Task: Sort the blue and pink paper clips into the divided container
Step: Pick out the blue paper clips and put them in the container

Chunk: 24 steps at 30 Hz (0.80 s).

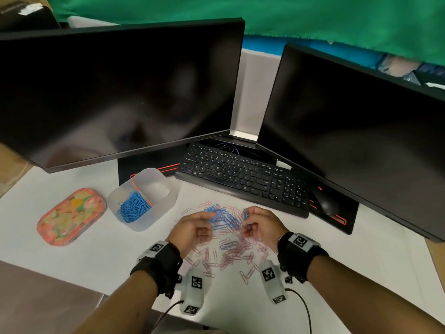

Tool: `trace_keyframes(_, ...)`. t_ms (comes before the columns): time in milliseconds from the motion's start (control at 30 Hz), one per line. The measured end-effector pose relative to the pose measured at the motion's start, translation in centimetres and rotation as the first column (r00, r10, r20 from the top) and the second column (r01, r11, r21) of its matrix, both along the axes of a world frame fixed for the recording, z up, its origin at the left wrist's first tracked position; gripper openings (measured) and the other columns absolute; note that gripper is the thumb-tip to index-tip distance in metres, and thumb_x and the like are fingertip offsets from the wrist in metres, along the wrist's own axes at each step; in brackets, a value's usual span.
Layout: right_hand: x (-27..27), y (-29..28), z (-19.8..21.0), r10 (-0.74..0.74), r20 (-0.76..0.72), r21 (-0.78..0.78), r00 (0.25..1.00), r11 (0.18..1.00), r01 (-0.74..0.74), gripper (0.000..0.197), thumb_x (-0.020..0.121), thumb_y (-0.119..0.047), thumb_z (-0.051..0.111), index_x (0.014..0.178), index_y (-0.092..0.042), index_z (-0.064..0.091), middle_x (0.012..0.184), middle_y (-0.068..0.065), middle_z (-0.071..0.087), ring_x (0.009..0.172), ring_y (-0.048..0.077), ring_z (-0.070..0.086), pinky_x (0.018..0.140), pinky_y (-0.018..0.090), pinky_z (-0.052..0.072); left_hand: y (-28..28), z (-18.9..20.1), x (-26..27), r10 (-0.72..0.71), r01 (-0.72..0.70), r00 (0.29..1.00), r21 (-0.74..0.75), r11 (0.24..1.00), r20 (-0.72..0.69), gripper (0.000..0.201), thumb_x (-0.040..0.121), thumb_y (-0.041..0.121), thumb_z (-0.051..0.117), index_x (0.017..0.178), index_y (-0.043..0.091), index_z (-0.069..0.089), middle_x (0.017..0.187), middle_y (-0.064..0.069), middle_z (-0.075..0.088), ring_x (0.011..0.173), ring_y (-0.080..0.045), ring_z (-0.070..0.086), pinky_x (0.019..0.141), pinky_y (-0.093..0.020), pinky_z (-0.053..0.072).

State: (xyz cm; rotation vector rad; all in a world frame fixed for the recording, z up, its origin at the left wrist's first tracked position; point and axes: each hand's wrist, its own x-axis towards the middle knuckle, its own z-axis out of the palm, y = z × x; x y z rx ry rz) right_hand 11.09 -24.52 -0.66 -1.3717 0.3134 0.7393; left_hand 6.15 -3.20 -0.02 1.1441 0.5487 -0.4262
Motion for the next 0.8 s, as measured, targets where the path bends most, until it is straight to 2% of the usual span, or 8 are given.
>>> trace_keyframes(100,0.4,1.1,0.8,0.0,-0.044,0.086,0.999,0.996,0.004,0.026,0.082,0.013,0.036,0.075,-0.005,0.053,0.063,0.011,0.053,0.055,0.025,0.058,0.058,0.033,0.05,-0.1,1.1,0.6,0.033,-0.034,0.999,-0.097,0.995,-0.015,0.024,0.085,-0.006,0.037,0.087,0.003,0.058,0.064,-0.008,0.054,0.055,-0.019,0.054,0.054,-0.025,0.05)
trace_keyframes(267,1.1,2.3,1.8,-0.025,-0.066,0.107,0.998,0.994,0.032,0.022,0.083,0.005,0.037,0.073,-0.009,0.051,0.064,0.007,0.052,0.055,0.021,0.051,0.054,0.029,0.045,-0.7,1.6,1.1,0.081,-0.089,0.996,-0.237,0.967,-0.045,0.016,0.072,0.002,0.036,0.075,0.006,0.052,0.067,-0.007,0.047,0.056,-0.018,0.045,0.06,-0.031,0.04)
trace_keyframes(367,1.6,2.1,1.2,0.013,0.03,-0.108,0.999,0.994,-0.01,0.018,0.087,-0.008,0.049,0.07,-0.012,0.054,0.065,0.004,0.05,0.05,0.016,0.045,0.057,0.031,0.039,-1.0,1.4,1.2,0.171,-0.194,0.979,-0.262,0.945,-0.11,0.016,0.074,0.002,0.035,0.073,0.008,0.05,0.064,-0.006,0.043,0.053,-0.018,0.039,0.055,-0.029,0.037)
trace_keyframes(400,1.8,2.0,1.0,0.097,0.104,-0.27,0.99,0.961,-0.066,0.018,0.088,-0.013,0.053,0.07,-0.013,0.055,0.066,0.003,0.052,0.051,0.015,0.045,0.057,0.029,0.038,-1.0,1.2,1.2,0.203,-0.234,0.969,-0.261,0.937,-0.139,0.017,0.076,0.001,0.035,0.074,0.008,0.05,0.063,-0.005,0.042,0.051,-0.017,0.036,0.051,-0.026,0.035)
trace_keyframes(500,1.9,2.0,0.0,0.395,0.205,-0.706,0.896,0.693,-0.144,0.009,0.085,-0.022,0.061,0.078,-0.017,0.065,0.078,-0.005,0.062,0.073,0.014,0.058,0.062,0.024,0.043,-0.6,0.3,1.2,0.225,-0.264,0.946,-0.154,0.952,-0.234,0.017,0.079,-0.001,0.035,0.081,0.007,0.05,0.062,-0.005,0.041,0.043,-0.012,0.029,0.039,-0.019,0.026)
trace_keyframes(633,1.2,2.9,-1.0,0.583,0.141,-0.864,0.8,0.467,-0.188,0.011,0.078,-0.031,0.066,0.081,-0.022,0.061,0.081,-0.006,0.057,0.079,0.019,0.059,0.064,0.026,0.045,-0.1,-0.3,0.6,0.095,-0.114,0.925,-0.03,0.993,-0.368,0.015,0.087,0.0,0.04,0.085,0.008,0.052,0.064,-0.006,0.043,0.048,-0.012,0.03,0.044,-0.018,0.025)
trace_keyframes(700,1.2,3.2,-1.1,0.622,0.128,-0.892,0.773,0.412,-0.184,0.011,0.08,-0.028,0.064,0.077,-0.019,0.06,0.086,0.0,0.062,0.081,0.023,0.06,0.065,0.027,0.048,0.1,-0.3,0.4,0.077,-0.087,0.918,-0.009,0.996,-0.388,0.015,0.089,0.002,0.041,0.082,0.009,0.052,0.062,-0.006,0.044,0.047,-0.012,0.03,0.045,-0.017,0.024)
trace_keyframes(800,1.3,3.1,-1.4,0.605,0.15,-0.873,0.782,0.452,-0.182,0.02,0.082,-0.021,0.06,0.064,-0.02,0.053,0.078,0.003,0.062,0.072,0.023,0.058,0.063,0.026,0.046,0.2,-0.7,0.6,0.053,-0.018,0.93,0.1,0.995,-0.365,0.017,0.089,0.005,0.044,0.075,0.011,0.051,0.058,-0.003,0.043,0.04,-0.01,0.026,0.041,-0.015,0.018)
